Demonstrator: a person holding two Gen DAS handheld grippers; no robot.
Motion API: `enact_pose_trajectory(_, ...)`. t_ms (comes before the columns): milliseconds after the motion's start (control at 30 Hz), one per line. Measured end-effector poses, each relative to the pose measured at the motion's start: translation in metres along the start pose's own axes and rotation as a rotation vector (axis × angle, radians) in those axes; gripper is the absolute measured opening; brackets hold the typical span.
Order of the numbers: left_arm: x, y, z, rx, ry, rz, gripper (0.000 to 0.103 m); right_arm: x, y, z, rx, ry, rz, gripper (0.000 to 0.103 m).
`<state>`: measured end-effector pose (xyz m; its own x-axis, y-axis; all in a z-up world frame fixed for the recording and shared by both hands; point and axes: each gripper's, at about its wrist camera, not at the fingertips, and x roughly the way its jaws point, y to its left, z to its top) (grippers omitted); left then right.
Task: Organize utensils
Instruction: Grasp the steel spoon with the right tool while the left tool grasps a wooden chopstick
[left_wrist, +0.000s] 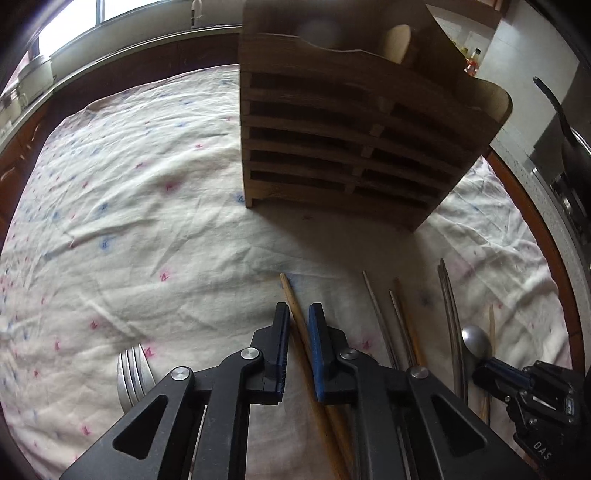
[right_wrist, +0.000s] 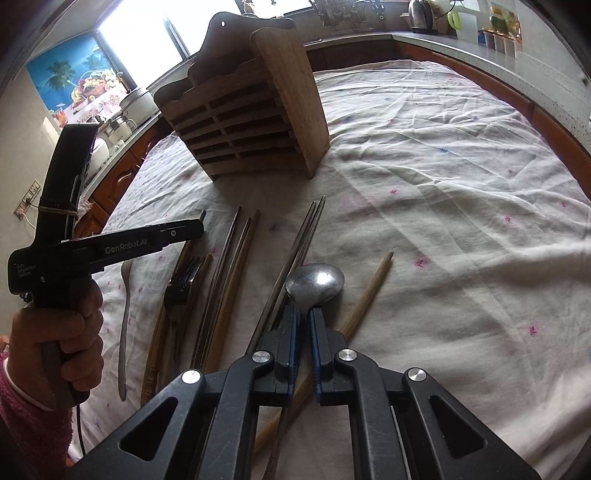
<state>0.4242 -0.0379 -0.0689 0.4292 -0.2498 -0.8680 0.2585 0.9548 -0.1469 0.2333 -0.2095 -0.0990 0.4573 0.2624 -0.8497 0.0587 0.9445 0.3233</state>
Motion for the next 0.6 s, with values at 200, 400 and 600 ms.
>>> enact_pose_trajectory(200, 0.010, -0.016, 0.014, 0.090, 0.072, 0.055, 0.015, 0.000, 0.001, 0.000, 0.002, 0.001, -0.002, 0.007)
enact_pose_trajectory(400, 0.016, -0.025, 0.022, 0.138, 0.073, 0.064, 0.008, -0.004, 0.003, -0.001, 0.002, -0.012, -0.001, 0.004)
enact_pose_trajectory(600, -0.013, -0.023, 0.009, 0.113, -0.005, 0.006, 0.005, -0.032, 0.011, -0.003, -0.019, -0.077, 0.016, 0.004)
